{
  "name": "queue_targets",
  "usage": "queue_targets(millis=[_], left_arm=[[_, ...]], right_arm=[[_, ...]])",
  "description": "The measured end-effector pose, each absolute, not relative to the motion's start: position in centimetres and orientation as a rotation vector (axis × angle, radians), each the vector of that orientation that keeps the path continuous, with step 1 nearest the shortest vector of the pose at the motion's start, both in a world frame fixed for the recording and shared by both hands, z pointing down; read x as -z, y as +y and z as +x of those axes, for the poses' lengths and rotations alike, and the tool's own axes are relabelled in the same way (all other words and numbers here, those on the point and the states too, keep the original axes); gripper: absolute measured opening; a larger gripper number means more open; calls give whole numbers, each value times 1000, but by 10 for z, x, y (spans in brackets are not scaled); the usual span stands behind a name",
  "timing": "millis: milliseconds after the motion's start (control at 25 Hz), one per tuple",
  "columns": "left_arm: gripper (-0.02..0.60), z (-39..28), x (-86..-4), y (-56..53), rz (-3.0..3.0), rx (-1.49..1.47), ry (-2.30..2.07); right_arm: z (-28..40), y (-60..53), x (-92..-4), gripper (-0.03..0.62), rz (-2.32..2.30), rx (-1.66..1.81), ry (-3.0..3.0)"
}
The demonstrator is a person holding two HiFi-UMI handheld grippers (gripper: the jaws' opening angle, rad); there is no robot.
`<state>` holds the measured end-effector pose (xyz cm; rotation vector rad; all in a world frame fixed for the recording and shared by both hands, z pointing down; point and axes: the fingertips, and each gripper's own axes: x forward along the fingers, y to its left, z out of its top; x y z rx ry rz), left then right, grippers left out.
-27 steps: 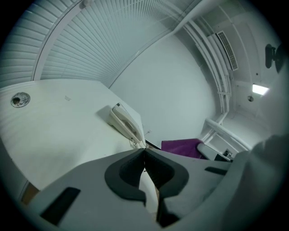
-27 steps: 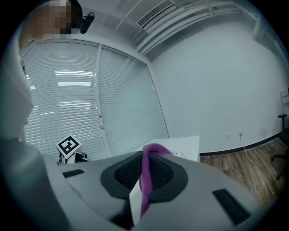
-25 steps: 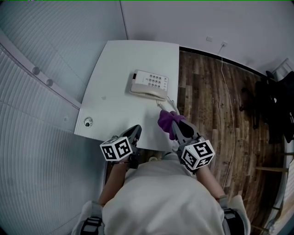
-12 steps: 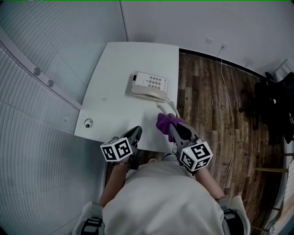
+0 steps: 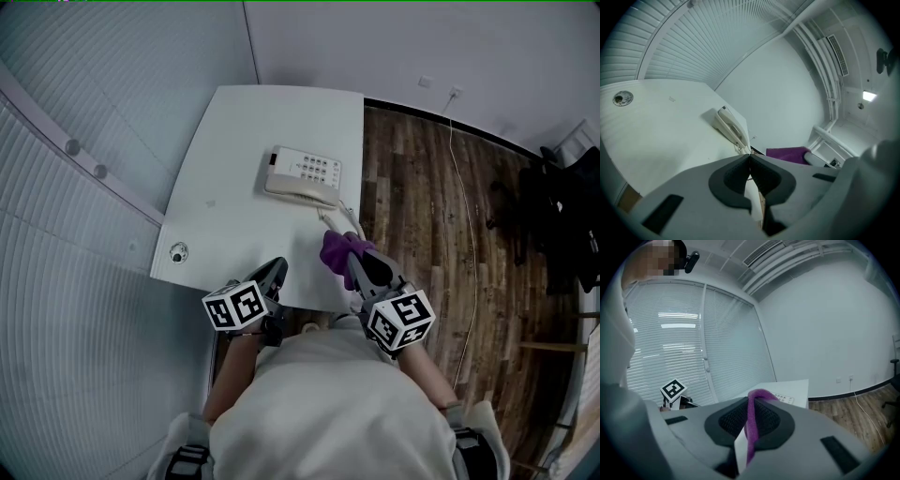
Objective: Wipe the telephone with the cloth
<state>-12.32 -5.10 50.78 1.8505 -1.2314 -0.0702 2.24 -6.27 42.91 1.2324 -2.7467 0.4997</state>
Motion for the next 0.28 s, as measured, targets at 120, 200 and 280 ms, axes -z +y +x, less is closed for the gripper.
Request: queue_targets(millis=[120,200,280], left_arm=[[21,-123,-509,-51,1849,71,-1228],[21,-122,-509,-51,1848,72,-1223],[21,-121,-511,-52,1847,71,-1218]], right_arm=[[23,-63,-429,43,1236,-501,-2748],[22,-64,-429,43,1238,-501,-2749],[22,-65,-429,43,1240,-502,-2750]])
